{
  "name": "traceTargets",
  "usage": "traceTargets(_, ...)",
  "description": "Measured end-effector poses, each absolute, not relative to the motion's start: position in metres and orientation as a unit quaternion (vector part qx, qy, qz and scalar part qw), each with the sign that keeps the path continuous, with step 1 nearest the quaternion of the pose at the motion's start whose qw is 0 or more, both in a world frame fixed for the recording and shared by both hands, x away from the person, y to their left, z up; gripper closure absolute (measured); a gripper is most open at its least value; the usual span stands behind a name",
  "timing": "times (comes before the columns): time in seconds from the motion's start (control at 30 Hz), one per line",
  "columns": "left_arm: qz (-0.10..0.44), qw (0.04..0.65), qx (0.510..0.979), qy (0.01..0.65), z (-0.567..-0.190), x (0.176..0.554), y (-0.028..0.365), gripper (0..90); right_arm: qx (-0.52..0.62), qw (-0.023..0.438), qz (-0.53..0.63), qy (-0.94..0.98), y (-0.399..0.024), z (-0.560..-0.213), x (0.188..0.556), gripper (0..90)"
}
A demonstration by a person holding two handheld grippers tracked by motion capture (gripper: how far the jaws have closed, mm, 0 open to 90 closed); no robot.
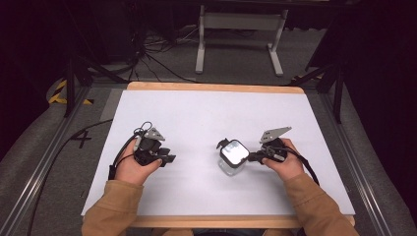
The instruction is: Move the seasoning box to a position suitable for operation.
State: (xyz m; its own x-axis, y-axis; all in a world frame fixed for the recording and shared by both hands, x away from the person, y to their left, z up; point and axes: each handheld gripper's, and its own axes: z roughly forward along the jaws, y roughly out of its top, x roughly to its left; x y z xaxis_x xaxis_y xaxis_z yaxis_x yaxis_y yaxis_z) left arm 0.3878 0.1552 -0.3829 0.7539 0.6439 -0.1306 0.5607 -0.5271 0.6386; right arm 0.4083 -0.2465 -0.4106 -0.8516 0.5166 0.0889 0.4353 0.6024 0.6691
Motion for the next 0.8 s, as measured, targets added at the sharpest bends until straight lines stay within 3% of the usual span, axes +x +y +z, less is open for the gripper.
traceTargets(0.43,0.056,0.343,0.874,0.34,-0.382,0.392,0.153,64.6,0.236,0.02,0.342,0.909,-0.23,-0.411,0.389,90.0)
traceTargets(0.8,0.038,0.369,0.87,0.324,-0.377,0.395,0.152,66.2,0.252,0.046,0.365,0.895,-0.253,-0.396,0.389,90.0)
